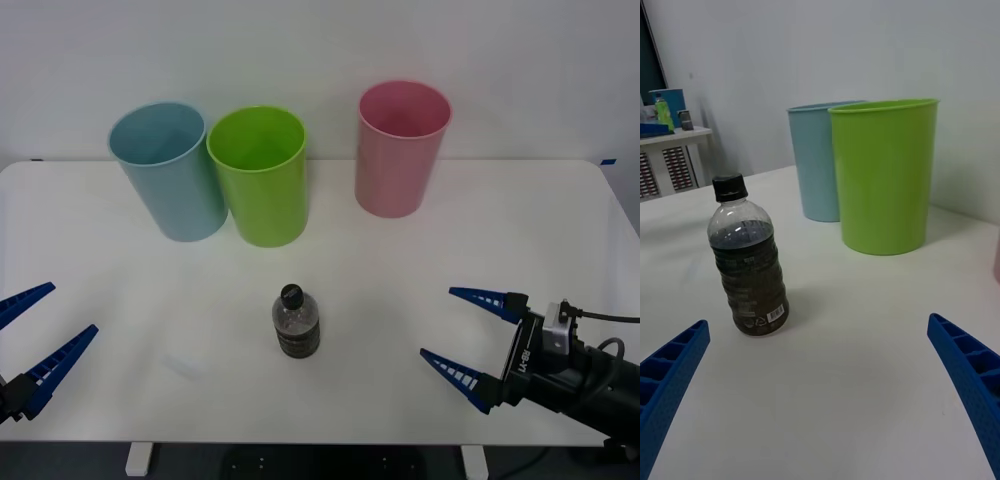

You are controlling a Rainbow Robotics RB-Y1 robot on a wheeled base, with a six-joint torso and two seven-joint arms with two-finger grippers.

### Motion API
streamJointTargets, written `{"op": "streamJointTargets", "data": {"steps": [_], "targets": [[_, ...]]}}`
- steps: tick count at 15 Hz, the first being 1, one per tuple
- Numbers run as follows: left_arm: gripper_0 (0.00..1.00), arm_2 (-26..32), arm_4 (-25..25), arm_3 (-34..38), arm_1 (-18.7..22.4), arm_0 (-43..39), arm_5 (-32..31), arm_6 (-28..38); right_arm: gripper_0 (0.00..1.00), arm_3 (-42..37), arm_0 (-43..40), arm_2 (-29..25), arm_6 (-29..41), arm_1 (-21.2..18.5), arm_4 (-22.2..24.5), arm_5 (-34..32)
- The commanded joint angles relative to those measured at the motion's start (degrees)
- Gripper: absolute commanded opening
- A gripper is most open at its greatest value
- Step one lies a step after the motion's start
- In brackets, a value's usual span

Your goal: Grasp the object on the table and drop it into the matching bin: aluminum can to the light blue bin, PET bottle to the pink bin.

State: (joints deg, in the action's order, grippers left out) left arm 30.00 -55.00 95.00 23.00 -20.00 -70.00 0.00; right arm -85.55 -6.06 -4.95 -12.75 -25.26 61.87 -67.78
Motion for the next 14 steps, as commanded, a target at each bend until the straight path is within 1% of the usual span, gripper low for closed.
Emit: {"op": "streamJointTargets", "data": {"steps": [1, 3, 8, 10, 14], "targets": [[1.0, 0.0, 0.0, 0.0, 0.0, 0.0, 0.0, 0.0, 1.0, 3.29, 3.33, 3.45, -0.87, 0.04, 0.01, 0.11], [1.0, 0.0, 0.0, 0.0, 0.0, 0.0, 0.0, 0.0, 1.0, 5.05, 5.26, 5.39, -1.75, 0.04, 0.18, 0.63], [1.0, 0.0, 0.0, 0.0, 0.0, 0.0, 0.0, 0.0, 1.0, 5.49, 8.16, 11.98, -3.86, -0.05, 0.27, 6.61], [1.0, 0.0, 0.0, 0.0, 0.0, 0.0, 0.0, 0.0, 1.0, 6.19, 9.22, 14.44, -4.39, 0.04, 0.27, 8.02], [1.0, 0.0, 0.0, 0.0, 0.0, 0.0, 0.0, 0.0, 1.0, 11.81, 14.05, 19.54, -5.97, 0.21, 0.27, 9.16]]}}
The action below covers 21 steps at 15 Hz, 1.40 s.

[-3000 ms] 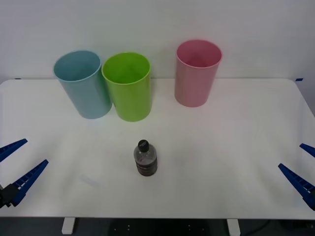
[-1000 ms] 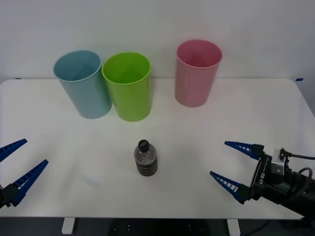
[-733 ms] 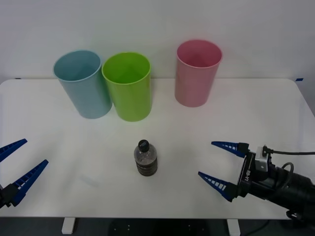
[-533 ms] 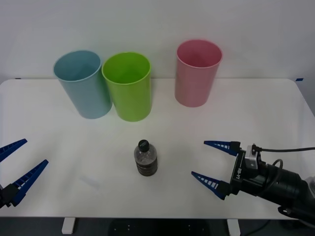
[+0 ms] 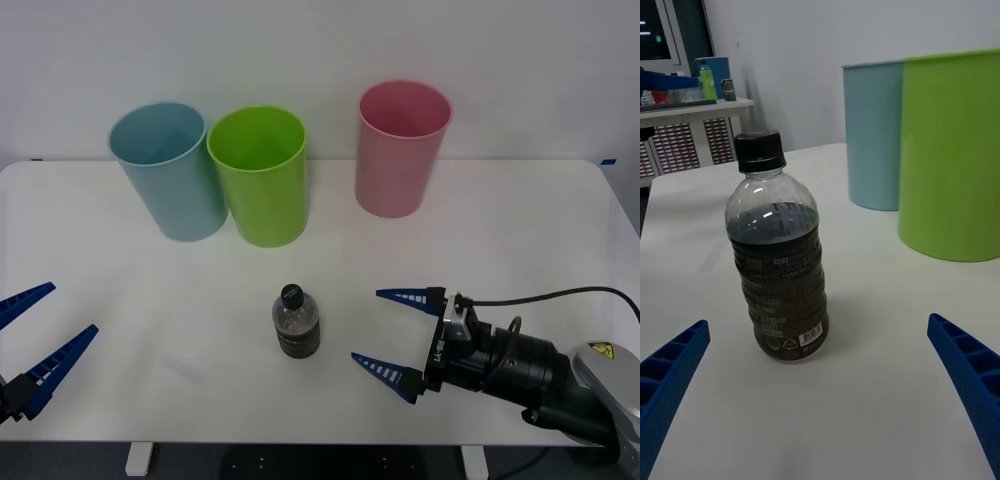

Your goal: Grasp the object on the table and drop it into the matching bin: aluminum can to the light blue bin, PET bottle to the pink bin.

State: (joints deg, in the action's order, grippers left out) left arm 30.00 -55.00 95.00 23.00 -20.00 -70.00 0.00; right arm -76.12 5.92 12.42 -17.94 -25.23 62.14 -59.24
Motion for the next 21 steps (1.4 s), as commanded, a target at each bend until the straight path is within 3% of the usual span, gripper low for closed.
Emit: {"op": "streamJointTargets", "data": {"steps": [1, 7, 15, 21], "targets": [[1.0, 0.0, 0.0, 0.0, 0.0, 0.0, 0.0, 0.0, 1.0, 3.26, 2.95, 3.57, -1.22, 0.36, 0.0, 1.59], [1.0, 0.0, 0.0, 0.0, 0.0, 0.0, 0.0, 0.0, 1.0, 4.23, 5.94, 10.69, -3.24, 2.82, 0.0, 9.41], [1.0, 0.0, 0.0, 0.0, 0.0, 0.0, 0.0, 0.0, 1.0, 11.08, 9.98, 10.95, -4.73, 10.47, 4.48, 12.22], [1.0, 0.0, 0.0, 0.0, 0.0, 0.0, 0.0, 0.0, 1.0, 11.08, 9.98, 11.48, -4.91, 11.61, 5.01, 13.72]]}}
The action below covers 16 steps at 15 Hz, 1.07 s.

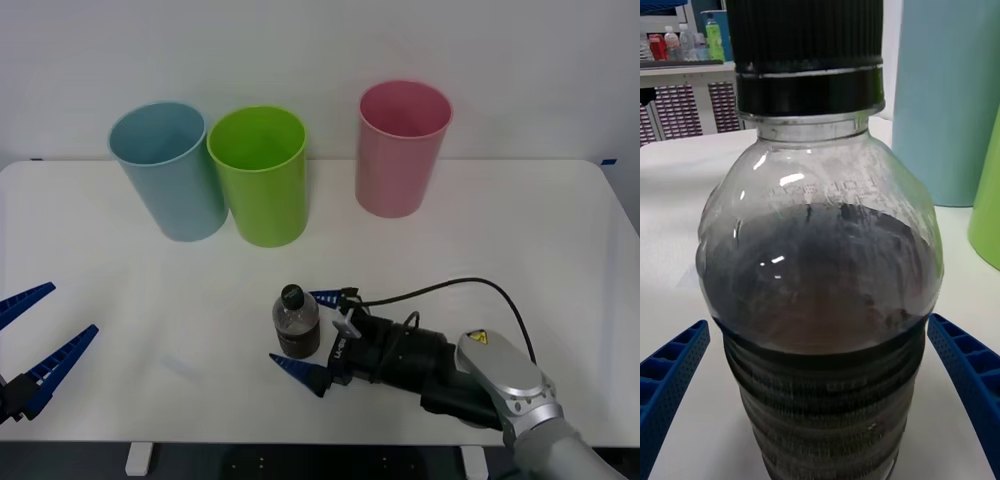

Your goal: Grasp the object on the table and drop it into the matching bin: aluminum can to the light blue bin, PET bottle to the pink bin.

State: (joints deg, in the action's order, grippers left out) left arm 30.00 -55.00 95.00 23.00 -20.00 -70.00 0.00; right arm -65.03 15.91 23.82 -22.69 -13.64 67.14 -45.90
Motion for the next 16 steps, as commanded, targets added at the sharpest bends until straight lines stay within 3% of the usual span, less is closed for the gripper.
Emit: {"op": "streamJointTargets", "data": {"steps": [1, 2, 4, 5, 16], "targets": [[1.0, 0.0, 0.0, 0.0, 0.0, 0.0, 0.0, 0.0, 1.0, -0.01, -0.09, 0.08, -0.25, 0.02, 0.01, 0.64], [1.0, 0.0, 0.0, 0.0, 0.0, 0.0, 0.0, 0.0, 1.0, -0.01, -0.09, 0.17, -0.34, 0.02, 0.01, 0.73], [1.0, 0.0, 0.0, 0.0, 0.0, 0.0, 0.0, 0.0, 0.16, -0.01, 0.0, 0.17, -0.51, 0.02, 0.01, 0.9], [1.0, 0.0, 0.0, 0.0, 0.0, 0.0, 0.0, 0.0, 0.0, -0.09, 0.0, 0.17, -0.69, 0.02, -0.08, 0.9], [1.0, 0.0, 0.0, 0.0, 0.0, 0.0, 0.0, 0.0, 0.0, -0.09, 0.0, 0.17, 0.02, 0.1, -1.92, 1.25]]}}
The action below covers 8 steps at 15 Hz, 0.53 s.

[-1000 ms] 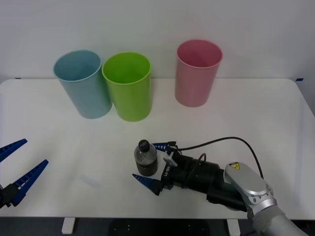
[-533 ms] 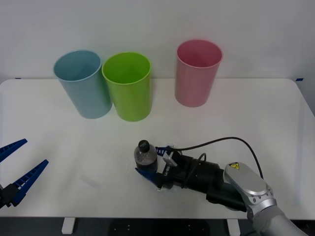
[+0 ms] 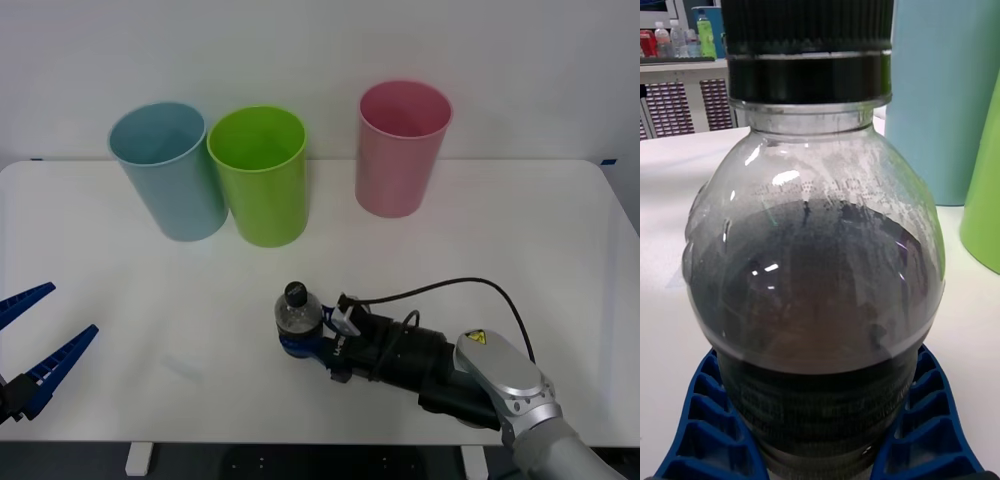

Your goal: Grasp the object on the table and drop it into the matching bin: aluminum can to the light blue bin, PET bottle to the pink bin.

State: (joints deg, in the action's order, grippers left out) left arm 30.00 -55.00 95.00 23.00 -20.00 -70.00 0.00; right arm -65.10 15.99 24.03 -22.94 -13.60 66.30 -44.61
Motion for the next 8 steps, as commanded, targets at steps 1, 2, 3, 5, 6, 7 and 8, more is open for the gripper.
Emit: {"op": "streamJointTargets", "data": {"steps": [1, 2, 3, 5, 6, 7, 8], "targets": [[1.0, 0.0, 0.0, 0.0, 0.0, 0.0, 0.0, 0.0, 0.0, -0.38, -0.09, -0.03, 0.44, -0.11, -1.61, -0.04], [1.0, 0.0, 0.0, 0.0, 0.0, 0.0, 0.0, 0.0, 0.0, -0.9, -0.09, -0.03, 0.7, -0.38, -2.58, 0.22], [1.0, 0.0, 0.0, 0.0, 0.0, 0.0, 0.0, 0.0, 0.0, -1.17, -0.09, -0.12, 1.06, -0.73, -3.37, 0.57], [1.0, 0.0, 0.0, 0.0, 0.0, 0.0, 0.0, 0.0, 0.0, -2.13, -0.26, -0.91, 1.41, -1.61, -3.81, 1.01], [1.0, 0.0, 0.0, 0.0, 0.0, 0.0, 0.0, 0.0, 0.0, -2.84, -0.35, -1.17, 1.67, -2.4, -4.69, 1.28], [1.0, 0.0, 0.0, 0.0, 0.0, 0.0, 0.0, 0.0, 0.0, -3.45, -0.44, -1.17, 2.02, -3.28, -5.65, 1.54], [1.0, 0.0, 0.0, 0.0, 0.0, 0.0, 0.0, 0.0, 0.0, -4.24, -0.53, -1.17, 2.46, -4.25, -6.97, 1.8]]}}
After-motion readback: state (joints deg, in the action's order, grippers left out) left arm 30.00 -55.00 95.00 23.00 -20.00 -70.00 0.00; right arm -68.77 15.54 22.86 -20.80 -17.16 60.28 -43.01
